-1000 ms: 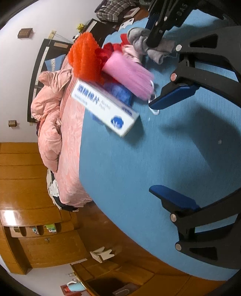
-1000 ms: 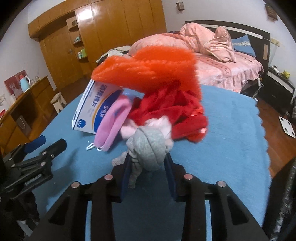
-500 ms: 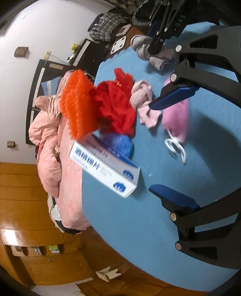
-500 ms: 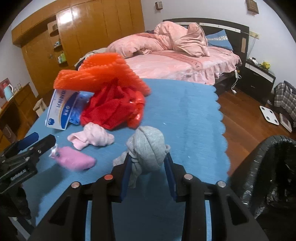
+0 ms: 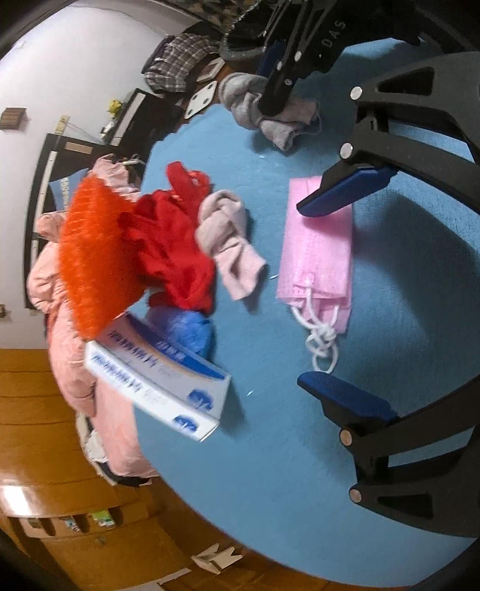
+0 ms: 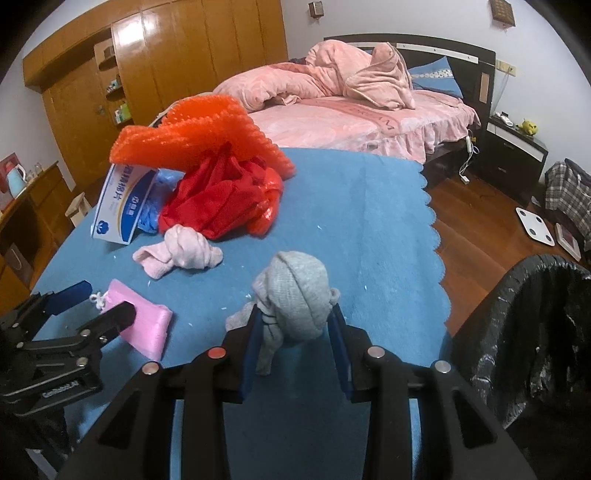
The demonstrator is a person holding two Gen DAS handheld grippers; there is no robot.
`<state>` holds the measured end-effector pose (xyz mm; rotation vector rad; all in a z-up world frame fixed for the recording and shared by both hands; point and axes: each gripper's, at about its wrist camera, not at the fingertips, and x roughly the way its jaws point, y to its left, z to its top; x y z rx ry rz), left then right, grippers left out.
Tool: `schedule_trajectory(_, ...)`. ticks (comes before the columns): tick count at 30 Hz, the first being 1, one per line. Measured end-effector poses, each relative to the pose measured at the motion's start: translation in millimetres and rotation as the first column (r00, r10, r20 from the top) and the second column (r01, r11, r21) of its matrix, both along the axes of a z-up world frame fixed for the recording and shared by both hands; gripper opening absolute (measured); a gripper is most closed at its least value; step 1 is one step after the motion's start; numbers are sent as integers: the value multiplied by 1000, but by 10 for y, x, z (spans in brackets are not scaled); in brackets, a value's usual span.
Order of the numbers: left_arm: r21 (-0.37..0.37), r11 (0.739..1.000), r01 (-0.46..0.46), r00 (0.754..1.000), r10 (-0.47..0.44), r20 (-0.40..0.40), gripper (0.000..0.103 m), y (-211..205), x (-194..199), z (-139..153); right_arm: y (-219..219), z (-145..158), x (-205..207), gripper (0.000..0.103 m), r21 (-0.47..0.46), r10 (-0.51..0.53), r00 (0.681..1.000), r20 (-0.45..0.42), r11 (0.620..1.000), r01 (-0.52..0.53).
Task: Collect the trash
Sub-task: 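Grasp the pink face mask with the left gripper while the right holds the sock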
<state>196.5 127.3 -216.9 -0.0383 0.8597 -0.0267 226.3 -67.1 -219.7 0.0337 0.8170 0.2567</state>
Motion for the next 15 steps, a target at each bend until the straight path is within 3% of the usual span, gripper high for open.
schedule_trajectory(2, -31, 999, 30, 999, -31, -36, 63, -42, 20, -63, -5, -1, -9, 35, 2, -3, 1000, -2, 1000, 3)
schedule_trajectory(3, -30, 999, 33, 999, -34, -33, 60, -58, 15, -61, -9, -3, -14, 35, 3, -4, 1000, -3, 1000, 4)
schedule_trajectory(5, -40, 998, 52, 998, -53, -31, 42, -89, 3, -59, -11, 0, -19, 35, 4, -3, 1000, -3, 1000, 3)
schedule_trajectory(6, -40, 998, 52, 998, -53, -31, 38, -101, -6, -69, -10, 0, -19, 35, 4, -3, 1000, -2, 1000, 3)
schedule_trajectory(8, -75, 995, 73, 997, -75, -24, 14, -109, -11, -58, -14, 6, -26, 35, 7, -4, 1000, 0, 1000, 4)
schedule_trajectory(12, -62, 995, 81, 997, -81, 2, 10, -187, -60, -23, -24, 58, -65, 35, 15, -2, 1000, 8, 1000, 2)
schedule_trajectory(15, -93, 993, 76, 997, -73, 38, 9, -192, -111, 73, -57, 138, -105, 35, 23, -3, 1000, 25, 1000, 3)
